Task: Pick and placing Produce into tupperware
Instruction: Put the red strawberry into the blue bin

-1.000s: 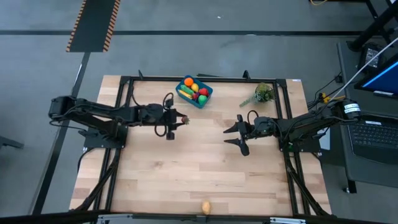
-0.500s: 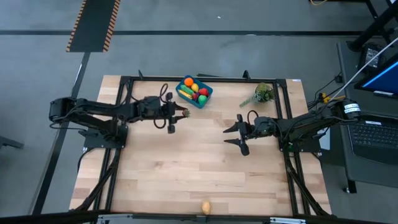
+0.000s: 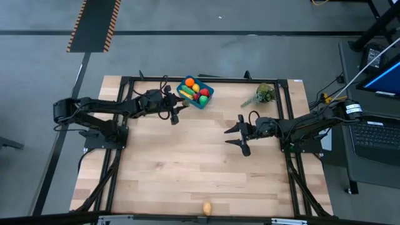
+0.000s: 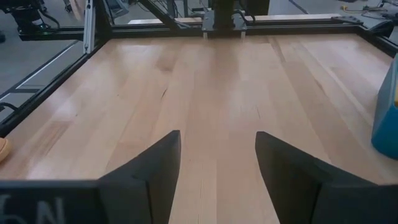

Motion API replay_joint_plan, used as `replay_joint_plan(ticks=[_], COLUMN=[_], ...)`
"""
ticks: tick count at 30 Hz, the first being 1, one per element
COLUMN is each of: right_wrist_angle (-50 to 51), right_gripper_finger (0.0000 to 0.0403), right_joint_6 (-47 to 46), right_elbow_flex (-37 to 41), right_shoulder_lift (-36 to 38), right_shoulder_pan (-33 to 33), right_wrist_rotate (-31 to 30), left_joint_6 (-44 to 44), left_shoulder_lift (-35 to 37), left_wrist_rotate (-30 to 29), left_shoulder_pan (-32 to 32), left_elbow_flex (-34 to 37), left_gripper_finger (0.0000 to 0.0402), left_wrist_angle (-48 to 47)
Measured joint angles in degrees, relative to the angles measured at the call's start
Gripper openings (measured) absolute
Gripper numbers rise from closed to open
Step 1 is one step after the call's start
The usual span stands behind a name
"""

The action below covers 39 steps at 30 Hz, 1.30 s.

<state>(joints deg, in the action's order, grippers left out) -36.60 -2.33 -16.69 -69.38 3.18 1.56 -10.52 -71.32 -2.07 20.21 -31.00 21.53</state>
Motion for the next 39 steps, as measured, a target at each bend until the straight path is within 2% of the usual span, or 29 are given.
replay_joint_plan(ticks=[7, 14, 20, 26, 34, 39], right_wrist_angle=[0.0, 0.02, 0.02, 0.04, 0.81, 1.25], right_gripper_finger=[0.021, 0.021, 0.021, 0.021, 0.021, 0.021], right_joint_6=[-0.17, -0.02, -0.15, -0.04, -0.17, -0.18], right_elbow_flex=[0.0, 0.0, 0.0, 0.0, 0.0, 0.0], right_shoulder_lift=[0.0, 0.0, 0.0, 0.0, 0.0, 0.0], right_shoulder_pan=[0.0, -0.13, -1.62, -1.97, -1.95, -1.95], right_wrist_rotate=[-0.42, -0.44, -0.46, -0.44, -0.44, -0.44], left_joint_6=[-0.08, -0.33, -0.55, -1.63, -8.0, -10.27], left_shoulder_lift=[-5.93, -9.2, -13.73, -19.87, -29.12, -33.65], left_wrist_rotate=[-6.06, -4.96, -3.16, 1.12, 1.83, 4.25], left_shoulder_pan=[1.75, 4.45, 7.03, 10.14, 12.44, 13.41], left_elbow_flex=[0.0, -0.66, -5.29, -15.25, -31.83, -40.66], left_gripper_finger=[0.0122, 0.0122, 0.0122, 0.0122, 0.0122, 0.0122], left_wrist_angle=[7.84, 10.57, 9.6, -3.22, -23.01, -31.51])
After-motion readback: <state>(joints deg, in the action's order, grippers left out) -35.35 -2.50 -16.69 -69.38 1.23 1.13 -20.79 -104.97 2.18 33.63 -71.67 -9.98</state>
